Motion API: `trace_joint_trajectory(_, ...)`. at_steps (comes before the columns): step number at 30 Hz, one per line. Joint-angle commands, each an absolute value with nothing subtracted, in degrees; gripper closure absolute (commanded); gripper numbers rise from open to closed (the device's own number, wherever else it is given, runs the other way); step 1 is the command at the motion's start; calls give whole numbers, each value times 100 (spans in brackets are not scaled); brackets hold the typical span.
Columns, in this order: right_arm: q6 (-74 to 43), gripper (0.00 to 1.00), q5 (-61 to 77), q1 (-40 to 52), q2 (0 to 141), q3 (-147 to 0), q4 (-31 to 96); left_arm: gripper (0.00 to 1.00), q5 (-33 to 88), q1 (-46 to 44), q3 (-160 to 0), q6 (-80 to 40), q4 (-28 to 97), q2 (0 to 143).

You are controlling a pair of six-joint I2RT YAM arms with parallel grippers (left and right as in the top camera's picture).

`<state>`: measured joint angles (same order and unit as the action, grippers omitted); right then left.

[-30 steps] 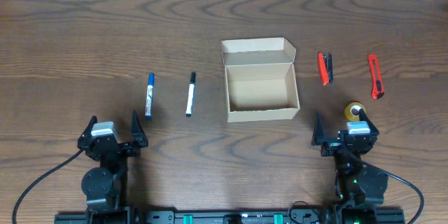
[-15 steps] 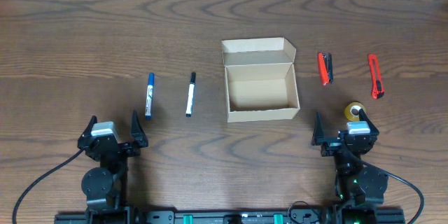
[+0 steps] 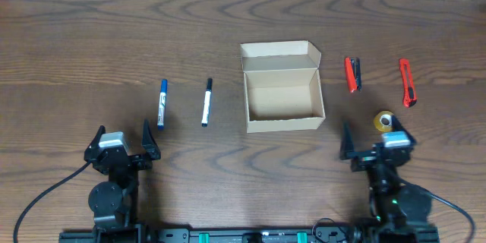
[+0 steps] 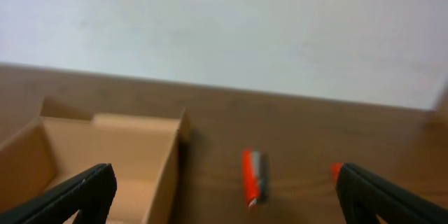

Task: Pack container
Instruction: 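Move the right gripper over the yellow tape roll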

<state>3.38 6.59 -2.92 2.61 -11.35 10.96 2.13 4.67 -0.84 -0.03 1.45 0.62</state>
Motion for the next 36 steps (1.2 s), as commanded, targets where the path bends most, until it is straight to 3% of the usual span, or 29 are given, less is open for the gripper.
trace_joint_trajectory(1, 499, 1, -309, -340, 891, -2150, 1415, 5, 104, 447, -27, -1, 440, 21)
trace_joint_trajectory(5, 607, 1, -998, -340, 2281, -3505, 2198, 5, 106, 447, -27, -1, 440, 21)
trace_joint_trajectory(8, 423, 1, -1330, -340, 3625, -4888, 3518, 5, 104, 447, -27, -1, 440, 21)
trace_joint_trajectory(12, 329, 1, -978, -336, 5363, -6698, 5483, 5, 104, 447, -27, -1, 440, 21)
trace_joint_trajectory(15, 325, 1, -773, -333, 6263, -7485, 6173, 5, 106, 447, -27, -1, 440, 21)
trace_joint_trajectory(36, 475, 1, 110, -497, 9478, -8075, 5527, 5, 104, 447, -27, -1, 440, 21)
